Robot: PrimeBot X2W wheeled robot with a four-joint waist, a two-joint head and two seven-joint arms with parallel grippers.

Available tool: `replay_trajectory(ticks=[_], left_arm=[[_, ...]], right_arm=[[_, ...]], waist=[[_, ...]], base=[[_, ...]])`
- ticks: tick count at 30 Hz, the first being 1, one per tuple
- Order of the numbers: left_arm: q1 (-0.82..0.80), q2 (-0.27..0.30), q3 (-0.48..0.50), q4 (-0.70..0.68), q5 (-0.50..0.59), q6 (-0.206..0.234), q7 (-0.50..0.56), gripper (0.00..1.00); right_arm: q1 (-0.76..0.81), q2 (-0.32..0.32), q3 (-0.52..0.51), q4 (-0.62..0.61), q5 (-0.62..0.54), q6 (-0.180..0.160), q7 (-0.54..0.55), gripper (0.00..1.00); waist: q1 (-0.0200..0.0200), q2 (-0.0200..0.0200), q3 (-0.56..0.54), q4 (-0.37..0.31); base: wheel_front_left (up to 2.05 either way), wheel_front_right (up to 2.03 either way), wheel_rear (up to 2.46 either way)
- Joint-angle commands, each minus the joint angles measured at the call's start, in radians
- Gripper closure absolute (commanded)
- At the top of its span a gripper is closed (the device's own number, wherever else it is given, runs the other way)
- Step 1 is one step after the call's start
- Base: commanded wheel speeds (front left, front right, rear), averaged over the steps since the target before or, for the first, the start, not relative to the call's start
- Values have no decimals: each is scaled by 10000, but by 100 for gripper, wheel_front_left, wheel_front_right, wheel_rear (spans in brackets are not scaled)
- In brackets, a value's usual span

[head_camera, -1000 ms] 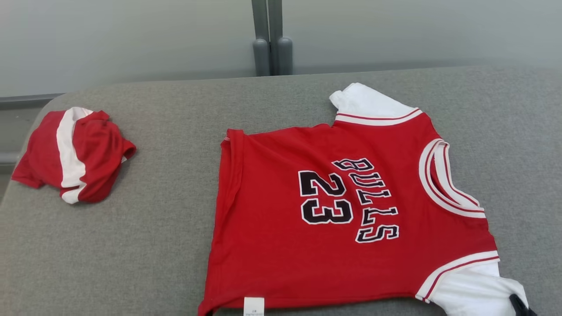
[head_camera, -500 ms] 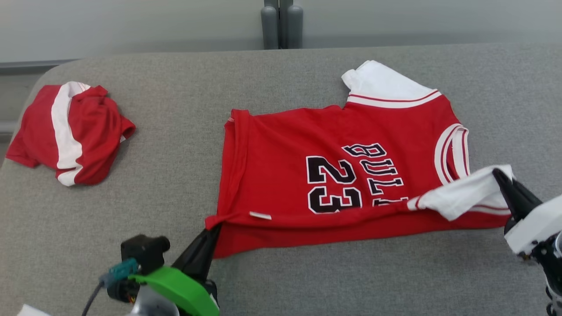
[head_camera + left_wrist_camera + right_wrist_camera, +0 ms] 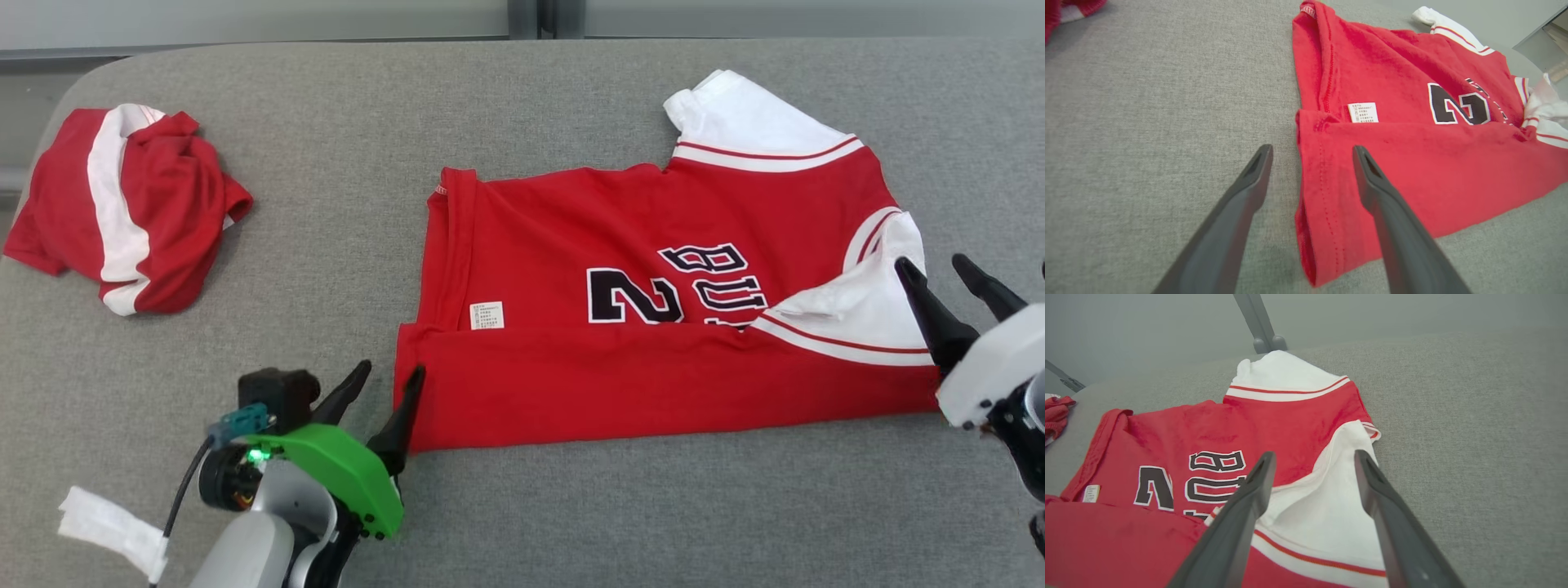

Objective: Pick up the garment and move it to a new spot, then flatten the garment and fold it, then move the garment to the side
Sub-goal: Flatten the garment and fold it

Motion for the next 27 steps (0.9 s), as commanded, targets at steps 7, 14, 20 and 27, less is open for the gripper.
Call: replay_trajectory(ticks=[7, 14, 20, 27], left_arm=[[1680, 191, 311, -880, -846, 269, 258, 0], [1438, 119, 427, -678, -992, 423, 336, 0], [753, -73, -11, 0, -1079, 95, 614, 0], [329, -323, -423, 845, -1540, -200, 695, 74]], right_arm=[[2382, -703, -199, -1146, -355, 1, 403, 0], [1958, -678, -184, -557, -972, 1, 517, 0], [992, -787, 215, 701, -1217, 1, 954, 0], [794, -705, 864, 1518, -485, 17, 1389, 0]], waist=[[1, 0, -173, -440], [1, 0, 349, -476], [1, 0, 739, -151], [1, 0, 652, 37]], base=[[0, 0, 0], [0, 0, 0], [0, 0, 0], [0, 0, 0]])
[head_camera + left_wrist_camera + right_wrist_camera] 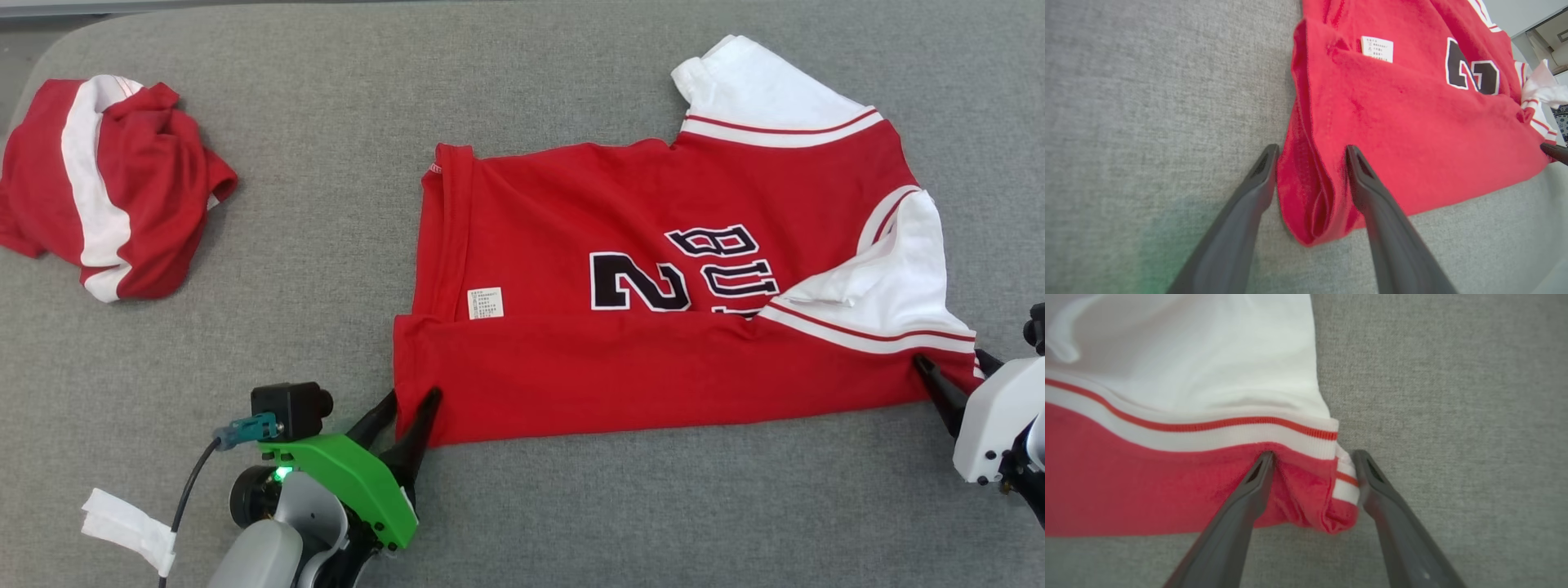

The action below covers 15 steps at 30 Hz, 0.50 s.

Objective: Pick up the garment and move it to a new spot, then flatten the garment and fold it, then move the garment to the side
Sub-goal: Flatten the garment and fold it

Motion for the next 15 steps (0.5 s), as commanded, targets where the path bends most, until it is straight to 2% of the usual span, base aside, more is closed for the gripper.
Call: replay_trajectory(ticks=[1, 2, 3, 9, 15], left_arm=[[108, -104, -264, 342, -128, -71, 224, 90], [144, -90, -301, 419, -292, -80, 265, 100], [166, -60, -325, 447, -398, -89, 305, 100], [476, 440, -478, 104, -880, -140, 376, 100], [1308, 1005, -494, -1273, -1377, -152, 740, 100]], right_arm=[[122, 172, 397, 224, 284, 42, 219, 33], [211, 201, 546, 261, 573, 52, 293, 64], [272, 183, 600, 296, 799, 52, 348, 100], [576, -641, 388, 198, 2252, 14, 552, 100], [1165, -1545, -120, -494, 3294, 14, 1280, 100]], waist=[[0, 0, -104, 9], [0, 0, -163, -4], [0, 0, -202, -17], [0, 0, -703, -122], [0, 0, -1040, -295]], base=[[0, 0, 0], [0, 0, 0], [0, 0, 0], [0, 0, 0], [0, 0, 0]])
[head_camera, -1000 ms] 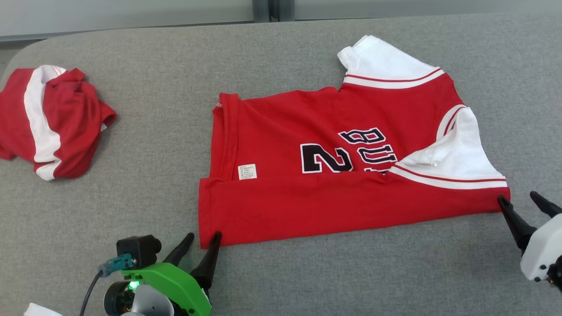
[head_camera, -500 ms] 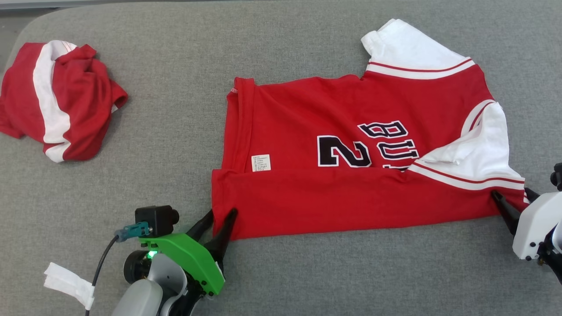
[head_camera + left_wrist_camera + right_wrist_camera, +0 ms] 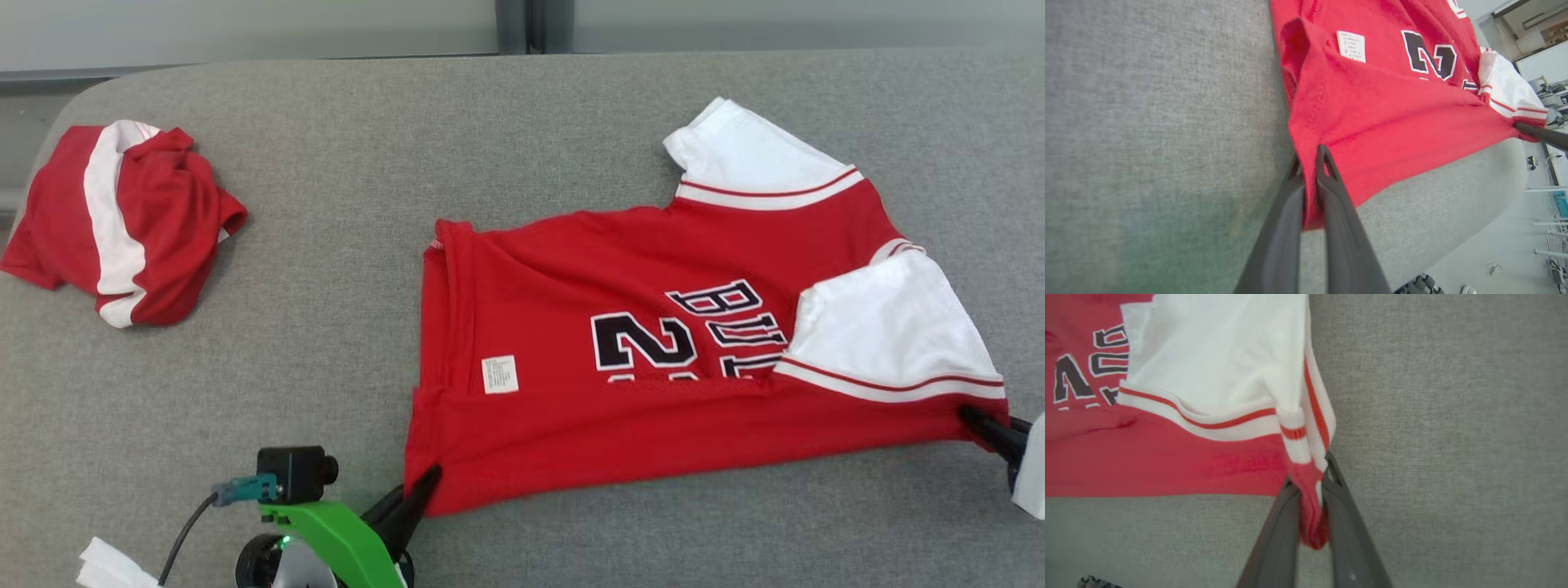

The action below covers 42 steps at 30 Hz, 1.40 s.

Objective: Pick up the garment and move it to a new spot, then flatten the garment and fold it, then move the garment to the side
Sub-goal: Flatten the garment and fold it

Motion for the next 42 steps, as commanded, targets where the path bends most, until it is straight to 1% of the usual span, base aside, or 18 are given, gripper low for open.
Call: replay_trajectory(ticks=[1, 4, 6, 7, 8, 9, 11, 13, 17, 19, 21, 25, 28, 30, 32, 36, 40, 42], left_arm=[[304, 151, 43, -279, -138, -12, 113, 100], [830, 326, -3, -874, -303, 183, 334, 100], [1015, 349, -22, -1094, -227, 360, 365, 78], [1054, 353, -38, -1165, -91, 460, 271, 18], [1110, 303, -90, -1202, -19, 546, 247, 0], [1147, 232, -142, -1238, -3, 577, 248, 0], [1176, 159, -182, -1423, -1, 666, 281, 0], [1146, 313, -131, -1628, 113, 800, 308, 0], [857, 741, 112, -2340, 341, 1017, 457, 0], [447, 968, 370, -2661, 325, 1057, 565, 0], [-202, 1125, 585, -2717, 595, 1163, 533, 0], [-2033, 592, 431, -2129, 746, 1027, 760, 0], [-3543, 196, 70, -1097, 1132, 917, 994, 0], [-4278, -223, -75, -427, 1193, 857, 943, 0], [-4964, -464, -114, 99, 1250, 800, 902, 0], [-5893, -853, -322, 960, 1319, 542, 820, 0], [-6226, -1077, -648, 1743, 1329, 346, 799, 0], [-6477, -1172, -715, 1894, 1232, 267, 834, 0]], right_arm=[[327, -190, -171, -32, 172, -17, 194, 100], [781, -193, -377, -191, 365, -17, 604, 100], [933, -50, -532, -177, 260, -17, 706, 100], [996, 83, -573, -105, 194, -17, 730, 79], [1020, 186, -596, -69, 75, -17, 695, 44], [1009, 252, -627, -29, -27, -17, 628, 0], [919, 386, -709, -62, -131, -15, 543, 0], [722, 311, -947, -235, -241, -15, 428, 0], [57, -57, -1385, -1006, -415, -9, 436, 0], [-491, -299, -1473, -1472, -517, -9, 606, 0], [-1241, -497, -1569, -1780, -761, -11, 751, 0], [-3037, -745, -1088, -1837, -1442, -9, 1316, 0], [-4540, -655, -395, -1391, -1994, -9, 1691, 0], [-5371, -524, 191, -947, -2311, -8, 1855, 0], [-6295, -494, 661, -467, -2640, -9, 2052, 0], [-7796, -429, 1657, 509, -3211, -9, 2199, 0], [-8544, -470, 2451, 1457, -3308, -11, 2156, 0], [-8870, -598, 2723, 1681, -3337, -11, 2217, 0]], waist=[[0, 0, -113, -118], [0, 0, -64, -135], [0, 0, 56, -140], [0, 0, 118, -139], [0, 0, 193, -135], [0, 0, 229, -124], [0, 0, 392, -102], [0, 0, 577, -70], [0, 0, 967, -36], [0, 0, 1255, 43], [0, 0, 1600, 195], [0, 0, 2404, 608], [0, 0, 2889, 942], [0, 0, 3073, 1089], [0, 0, 3325, 1205], [0, 0, 3716, 1401], [0, 0, 3540, 1494], [0, 0, 3700, 1523]], base=[[0, 0, 0], [0, 0, 0], [0, 0, 0], [0, 0, 0], [0, 0, 0], [0, 0, 0], [0, 0, 0], [0, 0, 0], [0, 0, 0], [0, 0, 0], [0, 0, 0], [0, 0, 0], [0, 0, 0], [0, 0, 0], [0, 0, 0], [0, 0, 0], [0, 0, 0], [0, 0, 0]])
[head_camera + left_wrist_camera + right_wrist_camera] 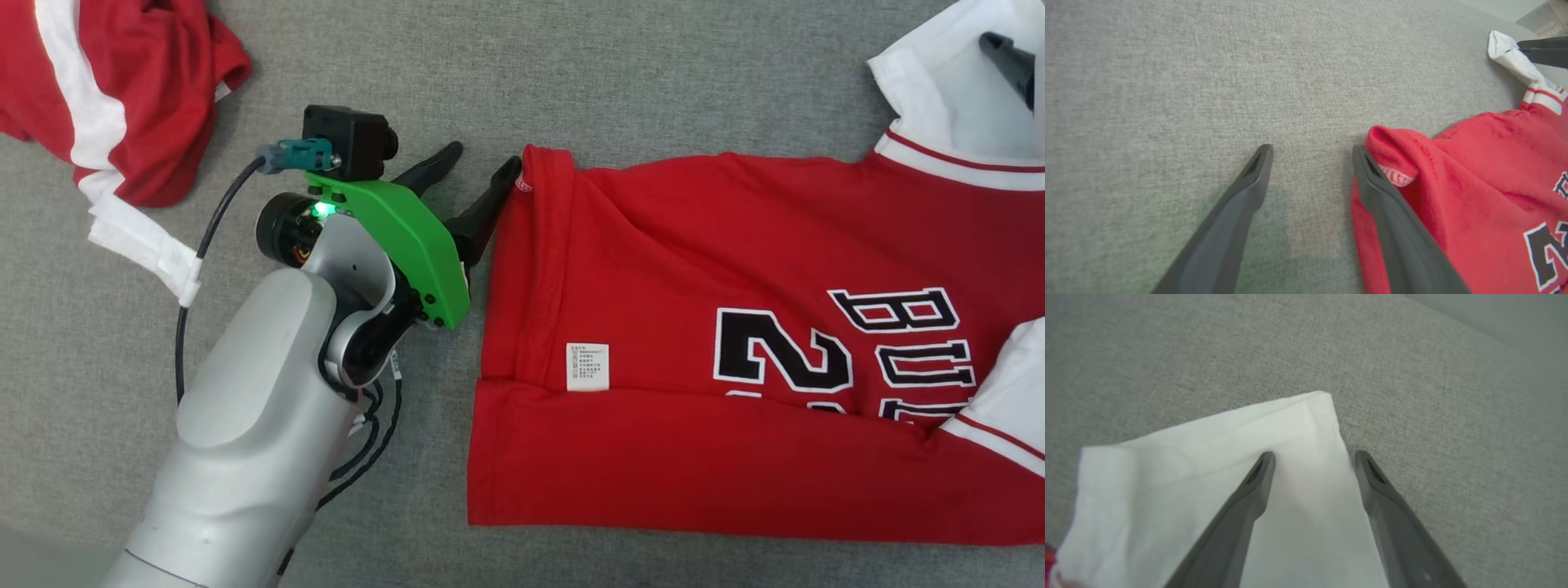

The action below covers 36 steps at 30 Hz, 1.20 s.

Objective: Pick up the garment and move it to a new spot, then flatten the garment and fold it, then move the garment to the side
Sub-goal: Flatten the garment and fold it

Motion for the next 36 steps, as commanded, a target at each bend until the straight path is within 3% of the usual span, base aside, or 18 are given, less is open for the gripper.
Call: replay_trajectory(ticks=[1, 13, 17, 24, 36], left_arm=[[-162, -74, -69, 232, -88, -41, 92, 0], [-648, -241, -535, 491, -603, -265, -48, 0], [-522, -63, -676, 277, -895, -299, 93, 0], [-355, 287, -654, -284, -1204, -299, 58, 0], [-31, 317, -1083, -859, -1791, -307, 532, 0]], right_arm=[[-279, -162, 129, 134, -74, -4, -78, 0], [-542, -375, 1118, 1358, 246, -6, -641, 0], [-364, -347, 1320, 1602, 393, -4, -823, 0], [-286, -234, 1675, 1828, 653, 2, -1119, 0], [-493, -130, 2260, 1861, 1019, 5, -1096, 0]], waist=[[-2, -1, 246, 157], [-2, -1, 287, 87], [-2, -1, 80, 97], [-2, -1, -253, 72], [-2, -1, -149, 69]], base=[[0, 0, 0], [0, 0, 0], [0, 0, 0], [0, 0, 0], [0, 0, 0]])
